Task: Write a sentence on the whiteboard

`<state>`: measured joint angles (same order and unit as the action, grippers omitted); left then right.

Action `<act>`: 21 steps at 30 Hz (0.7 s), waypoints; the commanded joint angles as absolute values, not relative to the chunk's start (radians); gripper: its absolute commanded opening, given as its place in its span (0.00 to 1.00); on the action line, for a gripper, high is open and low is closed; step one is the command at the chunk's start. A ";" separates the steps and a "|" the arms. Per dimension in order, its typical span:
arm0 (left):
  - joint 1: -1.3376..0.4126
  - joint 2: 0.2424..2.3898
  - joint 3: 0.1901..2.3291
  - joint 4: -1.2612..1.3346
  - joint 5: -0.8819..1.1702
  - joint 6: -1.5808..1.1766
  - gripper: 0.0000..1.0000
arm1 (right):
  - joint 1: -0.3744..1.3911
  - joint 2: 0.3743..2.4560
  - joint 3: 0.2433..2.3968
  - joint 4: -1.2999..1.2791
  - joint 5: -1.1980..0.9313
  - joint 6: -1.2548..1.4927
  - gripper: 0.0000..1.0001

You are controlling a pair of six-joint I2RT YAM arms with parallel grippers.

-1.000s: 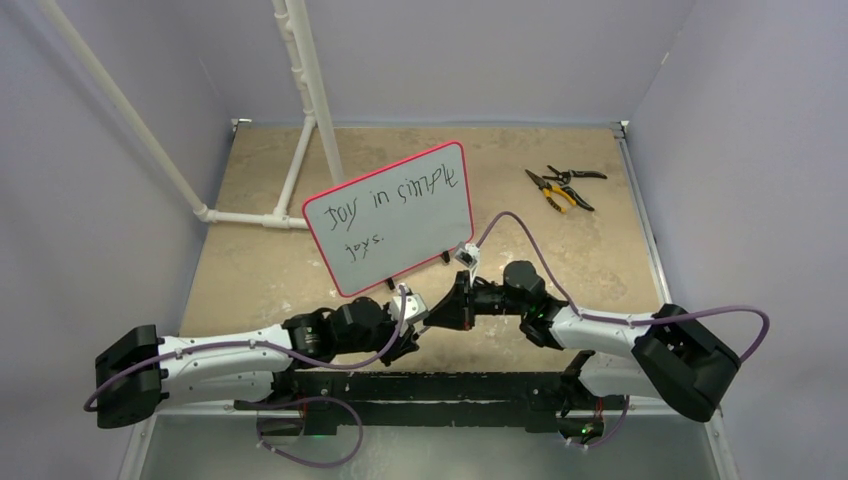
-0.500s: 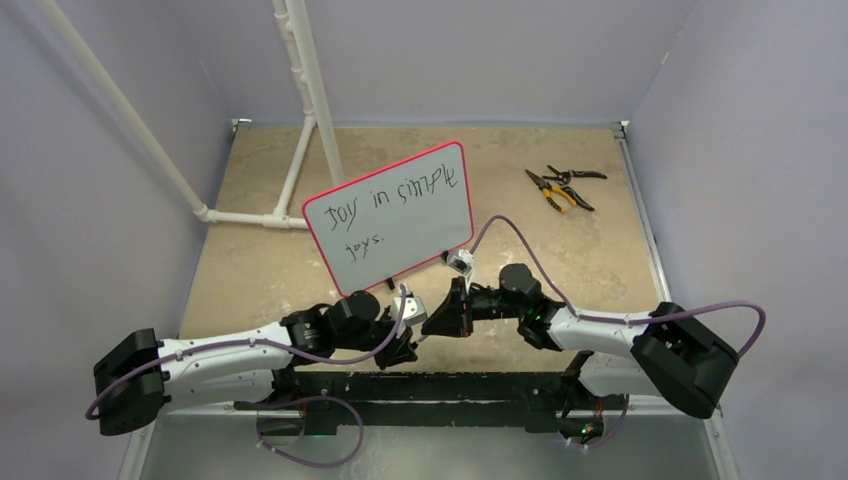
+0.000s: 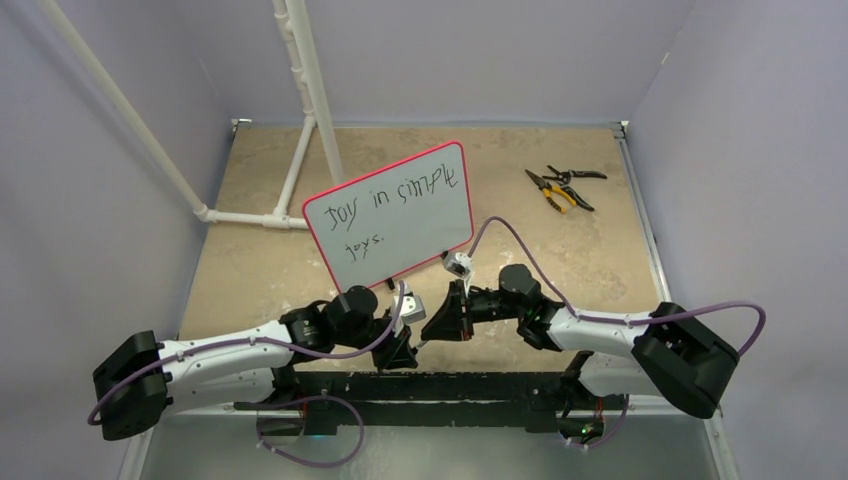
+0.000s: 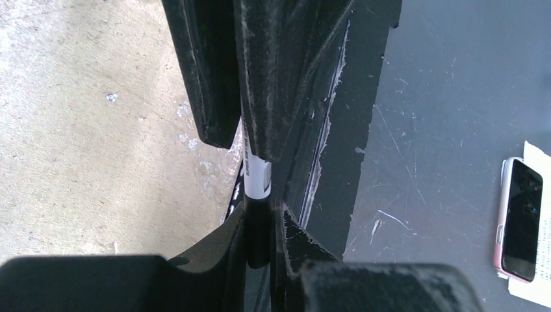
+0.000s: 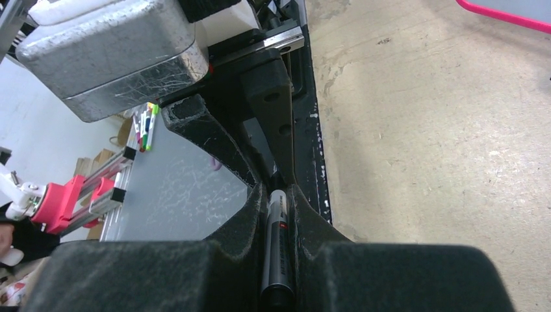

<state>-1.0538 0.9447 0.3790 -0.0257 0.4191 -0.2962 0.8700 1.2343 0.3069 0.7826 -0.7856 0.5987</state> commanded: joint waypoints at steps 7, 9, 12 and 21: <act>-0.996 0.914 0.514 0.253 0.129 -0.304 0.08 | 0.929 1.137 0.340 0.419 -0.606 0.628 0.00; -0.996 0.907 0.526 0.196 0.058 -0.314 0.23 | 0.868 1.103 0.339 0.357 -0.516 0.649 0.00; -0.996 0.901 0.544 0.146 0.018 -0.325 0.43 | 0.731 1.054 0.329 0.285 -0.441 0.653 0.00; -0.993 0.900 0.632 0.005 -0.084 -0.344 0.64 | 0.521 1.118 0.355 0.289 -0.281 0.618 0.02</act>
<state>-0.9962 0.8936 0.5617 0.0620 0.0090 -0.3260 0.5800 1.0698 0.3305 0.2985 -0.3748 0.6285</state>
